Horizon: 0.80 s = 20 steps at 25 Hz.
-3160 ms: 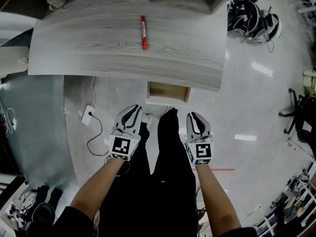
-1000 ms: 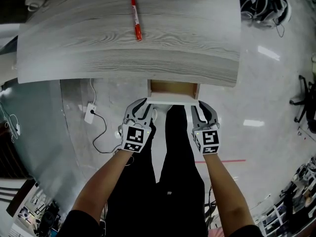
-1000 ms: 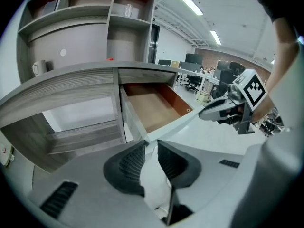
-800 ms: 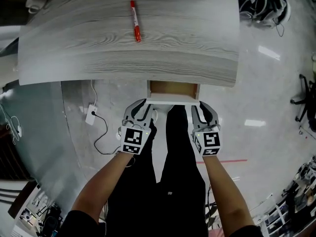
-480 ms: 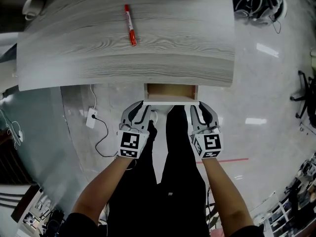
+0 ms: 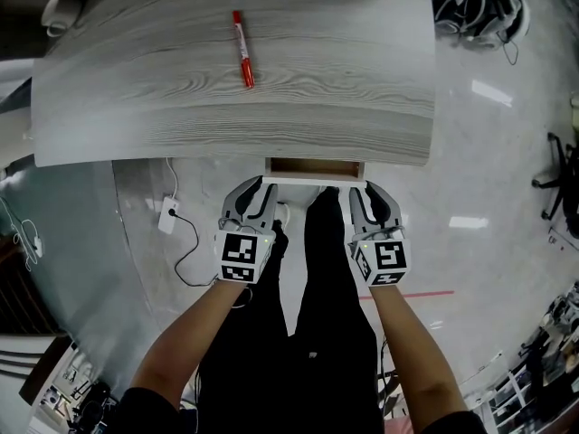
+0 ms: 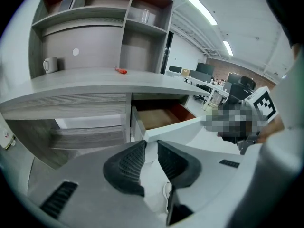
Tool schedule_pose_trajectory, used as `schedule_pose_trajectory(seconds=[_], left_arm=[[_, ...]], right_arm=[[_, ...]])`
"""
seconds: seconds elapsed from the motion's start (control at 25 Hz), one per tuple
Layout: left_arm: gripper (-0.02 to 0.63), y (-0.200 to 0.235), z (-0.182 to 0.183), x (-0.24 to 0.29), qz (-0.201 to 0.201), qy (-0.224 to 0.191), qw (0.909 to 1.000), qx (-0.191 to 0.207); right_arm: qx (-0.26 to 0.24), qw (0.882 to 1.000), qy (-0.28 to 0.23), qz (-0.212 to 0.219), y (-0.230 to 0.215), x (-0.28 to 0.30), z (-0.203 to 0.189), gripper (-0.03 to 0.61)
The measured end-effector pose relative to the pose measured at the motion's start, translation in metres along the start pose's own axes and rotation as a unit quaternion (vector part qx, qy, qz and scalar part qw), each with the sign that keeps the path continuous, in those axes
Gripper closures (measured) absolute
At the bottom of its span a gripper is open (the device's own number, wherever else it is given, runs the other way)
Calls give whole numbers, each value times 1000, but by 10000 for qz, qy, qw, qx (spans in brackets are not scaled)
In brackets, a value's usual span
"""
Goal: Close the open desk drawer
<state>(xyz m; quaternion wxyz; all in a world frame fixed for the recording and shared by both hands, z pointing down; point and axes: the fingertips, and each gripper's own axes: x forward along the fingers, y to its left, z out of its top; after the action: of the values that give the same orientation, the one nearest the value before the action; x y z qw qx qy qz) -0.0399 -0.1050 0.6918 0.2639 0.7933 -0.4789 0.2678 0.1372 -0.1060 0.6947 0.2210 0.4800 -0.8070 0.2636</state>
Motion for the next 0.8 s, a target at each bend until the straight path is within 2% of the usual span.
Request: schedule_pose_trajectory(seconds=[0.32, 0.8], left_arm=[[523, 8, 15, 12, 91, -109, 9999, 26], [523, 17, 36, 31, 235, -393, 9988, -142]], right_arm=[[38, 9998, 16, -185, -9, 16, 16, 480], [53, 9994, -98, -316, -24, 31, 35, 480]])
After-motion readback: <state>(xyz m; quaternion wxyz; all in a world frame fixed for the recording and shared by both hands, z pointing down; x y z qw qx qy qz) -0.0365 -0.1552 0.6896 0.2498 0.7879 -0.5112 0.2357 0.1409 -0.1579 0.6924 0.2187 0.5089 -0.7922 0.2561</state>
